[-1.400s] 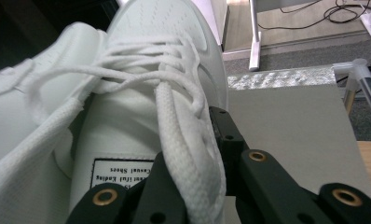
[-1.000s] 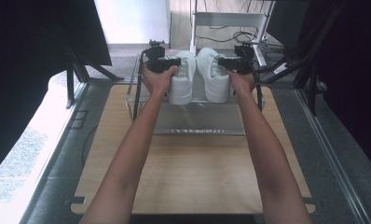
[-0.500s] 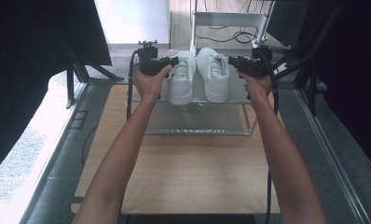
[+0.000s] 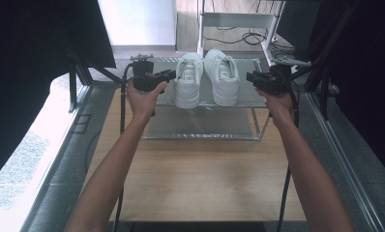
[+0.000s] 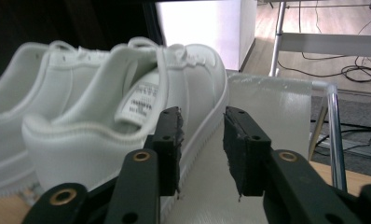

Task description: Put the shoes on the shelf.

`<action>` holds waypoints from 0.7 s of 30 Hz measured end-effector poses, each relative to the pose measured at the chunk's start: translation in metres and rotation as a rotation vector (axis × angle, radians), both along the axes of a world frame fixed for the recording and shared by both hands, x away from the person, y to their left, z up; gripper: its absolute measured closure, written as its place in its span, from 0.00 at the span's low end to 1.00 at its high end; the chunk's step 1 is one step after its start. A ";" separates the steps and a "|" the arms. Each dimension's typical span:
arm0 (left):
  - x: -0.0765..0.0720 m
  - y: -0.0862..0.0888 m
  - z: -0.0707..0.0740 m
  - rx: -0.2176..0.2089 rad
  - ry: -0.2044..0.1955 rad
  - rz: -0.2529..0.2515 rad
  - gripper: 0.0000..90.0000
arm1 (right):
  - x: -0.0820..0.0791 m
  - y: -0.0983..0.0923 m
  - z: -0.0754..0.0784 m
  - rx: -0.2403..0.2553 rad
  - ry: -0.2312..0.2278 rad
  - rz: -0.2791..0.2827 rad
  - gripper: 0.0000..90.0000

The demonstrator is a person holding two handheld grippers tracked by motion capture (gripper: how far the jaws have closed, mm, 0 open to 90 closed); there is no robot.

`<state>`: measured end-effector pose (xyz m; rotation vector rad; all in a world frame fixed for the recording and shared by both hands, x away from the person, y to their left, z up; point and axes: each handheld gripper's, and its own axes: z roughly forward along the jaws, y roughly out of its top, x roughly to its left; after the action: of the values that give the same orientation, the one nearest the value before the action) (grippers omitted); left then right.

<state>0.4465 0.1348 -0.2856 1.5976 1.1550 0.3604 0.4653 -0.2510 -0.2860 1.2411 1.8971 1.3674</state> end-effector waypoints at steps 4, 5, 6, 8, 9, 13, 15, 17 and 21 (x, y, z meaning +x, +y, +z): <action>-0.005 0.006 -0.008 0.000 0.009 -0.008 0.87 | -0.004 0.002 -0.009 -0.042 0.011 0.023 0.85; -0.005 0.006 -0.008 0.000 0.009 -0.008 0.88 | -0.004 0.002 -0.009 -0.042 0.011 0.023 0.85; -0.007 0.010 -0.013 0.004 0.018 -0.012 0.89 | -0.005 0.004 -0.014 -0.053 0.017 0.032 0.87; -0.007 0.011 -0.015 0.006 0.024 -0.014 0.91 | -0.005 0.005 -0.016 -0.056 0.019 0.036 0.88; -0.008 0.012 -0.018 0.010 0.029 -0.017 0.91 | -0.005 0.006 -0.018 -0.058 0.023 0.041 0.89; -0.010 0.014 -0.028 0.039 0.050 -0.030 0.96 | -0.003 0.012 -0.027 -0.067 0.029 0.052 0.91; -0.009 0.016 -0.036 0.049 0.070 -0.037 0.97 | -0.002 0.013 -0.028 -0.070 0.031 0.054 0.91; -0.009 0.016 -0.040 0.046 0.076 -0.039 0.99 | -0.002 0.015 -0.030 -0.069 0.033 0.056 0.91; -0.009 0.012 -0.047 0.054 0.092 -0.047 0.99 | -0.002 0.018 -0.031 -0.071 0.026 0.053 0.92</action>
<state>0.4377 0.1472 -0.3327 1.7009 1.1830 0.2924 0.4637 -0.2327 -0.3167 1.1874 1.9920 1.3042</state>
